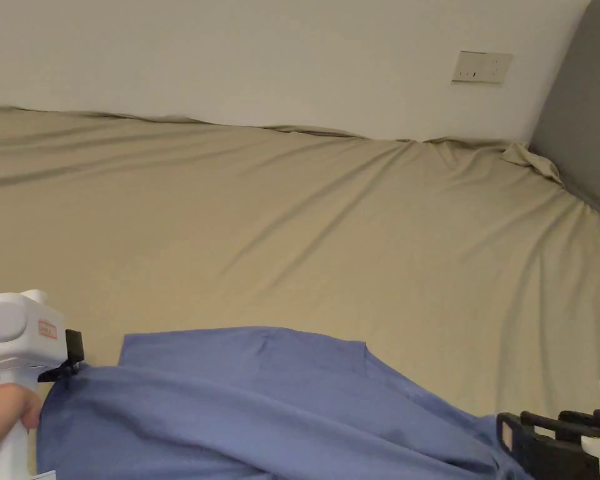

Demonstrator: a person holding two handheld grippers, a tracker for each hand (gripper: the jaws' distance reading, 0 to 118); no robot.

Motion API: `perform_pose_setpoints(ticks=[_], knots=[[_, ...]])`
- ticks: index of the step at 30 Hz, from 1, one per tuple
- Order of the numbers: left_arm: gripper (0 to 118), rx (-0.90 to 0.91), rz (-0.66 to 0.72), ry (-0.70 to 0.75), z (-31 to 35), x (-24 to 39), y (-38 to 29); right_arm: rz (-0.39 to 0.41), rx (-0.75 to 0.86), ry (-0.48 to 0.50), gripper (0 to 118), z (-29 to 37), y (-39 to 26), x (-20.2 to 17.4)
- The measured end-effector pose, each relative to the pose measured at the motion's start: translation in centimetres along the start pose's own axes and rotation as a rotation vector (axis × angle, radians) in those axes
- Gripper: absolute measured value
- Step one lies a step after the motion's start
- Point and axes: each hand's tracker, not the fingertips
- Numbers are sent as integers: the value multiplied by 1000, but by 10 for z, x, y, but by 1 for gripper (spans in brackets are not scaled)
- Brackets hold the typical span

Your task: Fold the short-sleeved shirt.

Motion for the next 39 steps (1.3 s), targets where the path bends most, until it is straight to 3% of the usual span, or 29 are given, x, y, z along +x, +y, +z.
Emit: perform_pose_setpoints(ticks=[3,8,9,10,11,12,15,17,22,27,39], knots=[[3,22,-39,-22,1,-3,1,-86,-69,136,118,-23,-3,3],[3,29,-51,-60,8,-7,3,-216,-226,79,117,-68,-3,13],[3,31,-50,-67,11,-8,3,-240,-258,79,111,-74,-4,14],[3,47,-43,-89,11,-11,5,-245,-271,92,78,-77,-4,14],[2,58,-43,-117,16,-12,6,-223,-252,84,30,-77,-2,12],[2,70,-45,-144,22,-13,6,-206,-249,54,9,-77,-3,8],[2,141,-98,-147,44,-12,10,-100,-165,44,9,-61,1,-8],[2,207,-112,-176,66,-13,16,-74,-110,51,9,-48,7,-15],[2,335,-129,-259,126,-8,35,-56,82,94,9,-11,39,-27],[2,473,-123,-292,185,-8,54,-28,155,163,9,14,83,-38],[2,697,-130,-260,297,-30,106,55,420,94,9,59,196,-36]])
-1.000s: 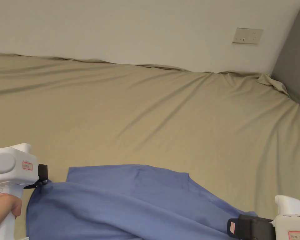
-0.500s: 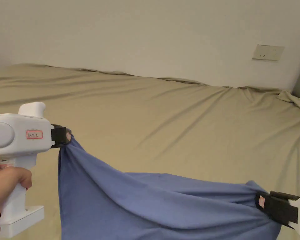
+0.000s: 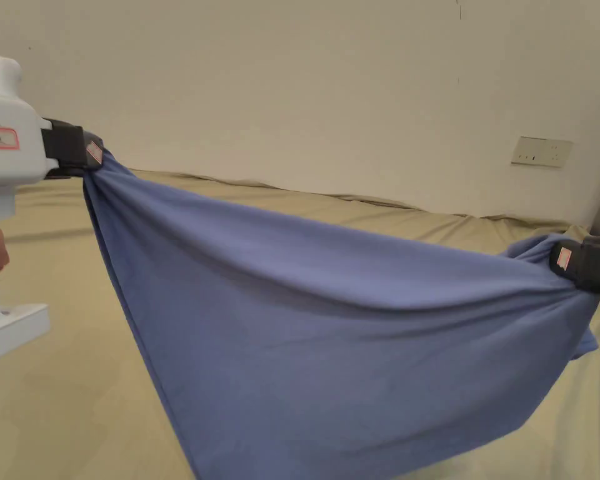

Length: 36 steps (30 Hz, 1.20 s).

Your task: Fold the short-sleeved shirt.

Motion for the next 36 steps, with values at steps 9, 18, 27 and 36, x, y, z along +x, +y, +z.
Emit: perform_pose_setpoints(ticks=[9,18,27,36], knots=[[2,39,-78,8,-5,13,51,-2,102,-30,9,-22,55,9],[2,-13,-140,55,-36,24,42,-23,121,-70,9,-42,49,10],[2,-159,-69,62,-14,12,-75,6,-9,-77,9,-25,-48,17],[2,-304,-14,88,65,-4,-215,-84,-195,-77,9,32,-161,28]])
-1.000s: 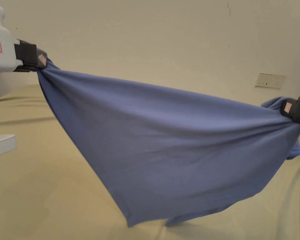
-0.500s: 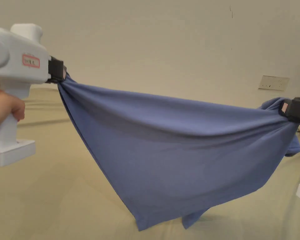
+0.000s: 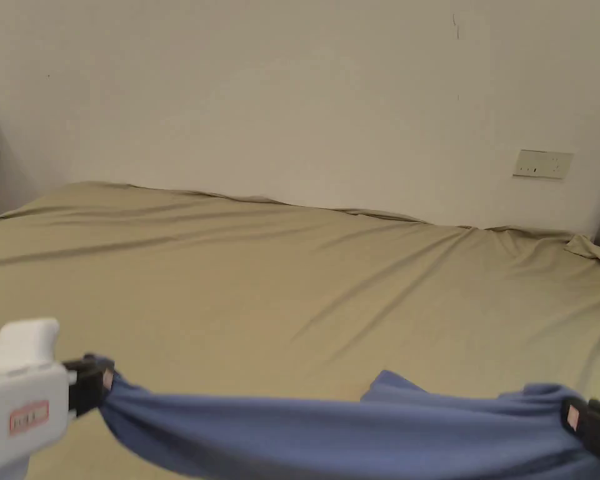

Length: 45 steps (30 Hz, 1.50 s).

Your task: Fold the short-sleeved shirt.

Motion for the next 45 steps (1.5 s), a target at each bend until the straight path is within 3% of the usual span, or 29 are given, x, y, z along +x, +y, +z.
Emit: perform_pose_setpoints(ticks=[9,14,18,19,20,21,22,25,27,29,30,31,33,35,39,42,43,44,45], knots=[[2,-167,124,35,33,-27,-138,-43,-180,-28,9,25,-116,15],[2,-226,175,43,41,-40,-173,-128,-215,-36,9,38,-151,23],[2,-238,175,34,43,-39,-187,-148,-211,-37,11,45,-165,24],[9,-249,175,44,44,-37,-187,-149,-210,-37,26,48,-165,24],[26,-263,173,87,46,-36,-185,-142,-205,-45,46,52,-163,24],[58,-259,179,107,50,-34,-183,-127,-197,-50,71,58,-160,24],[95,-253,181,101,54,-33,-178,-106,-152,-42,86,66,-156,24],[95,-46,164,64,85,-15,-152,-15,21,-49,91,94,-136,14],[95,94,51,89,103,3,-134,76,118,-116,92,110,-123,-2],[95,202,-91,123,114,24,-122,144,180,-167,89,119,-112,-13],[92,234,-152,152,117,34,-117,155,172,-157,82,122,-107,-19],[71,263,-202,184,119,45,-111,145,153,-135,54,124,-102,-22],[0,292,-247,187,122,58,-104,146,148,-124,12,124,-98,-26],[0,292,-231,125,123,64,-99,160,174,-162,6,124,-101,-30],[0,269,-226,86,120,64,-95,113,186,-115,4,129,-104,-33],[0,172,-210,43,109,49,-92,128,179,-102,4,129,-104,-37],[6,135,-203,31,100,38,-92,138,177,-101,4,128,-103,-38],[25,64,-189,20,92,32,-92,144,175,-98,4,128,-102,-39],[64,-2,-172,21,83,24,-93,147,172,-97,4,125,-101,-39]])
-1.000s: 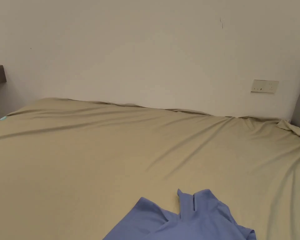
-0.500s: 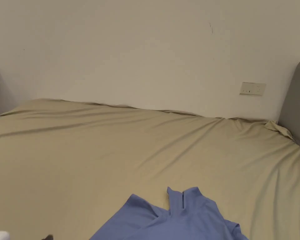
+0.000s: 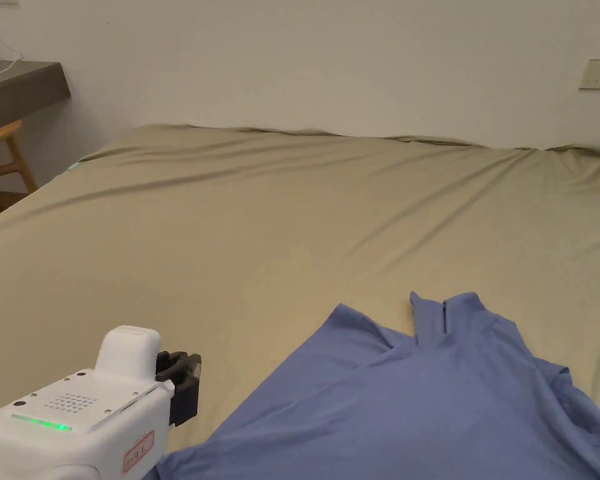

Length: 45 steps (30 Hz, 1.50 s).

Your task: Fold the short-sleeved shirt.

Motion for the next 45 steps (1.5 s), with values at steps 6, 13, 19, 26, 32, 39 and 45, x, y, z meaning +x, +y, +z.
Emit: perform_pose_setpoints(ticks=[6,13,19,26,32,39,45], knots=[[91,-340,61,-34,-64,-28,-49,-9,-44,43,4,-16,5,-6],[54,-373,80,19,-77,-28,-84,61,-138,130,4,-70,36,-3],[6,-329,36,-34,-73,-14,-80,68,-443,296,118,-214,92,10],[6,-355,108,-40,-76,-22,-79,209,-856,330,117,-389,95,-21],[6,-359,140,-39,-76,-23,-80,368,-887,260,116,-458,63,-51],[6,-357,180,-54,-78,-29,-80,305,-917,282,4,-432,73,-54],[5,-302,199,-89,-66,-34,-58,240,-672,336,4,-367,112,-47]])
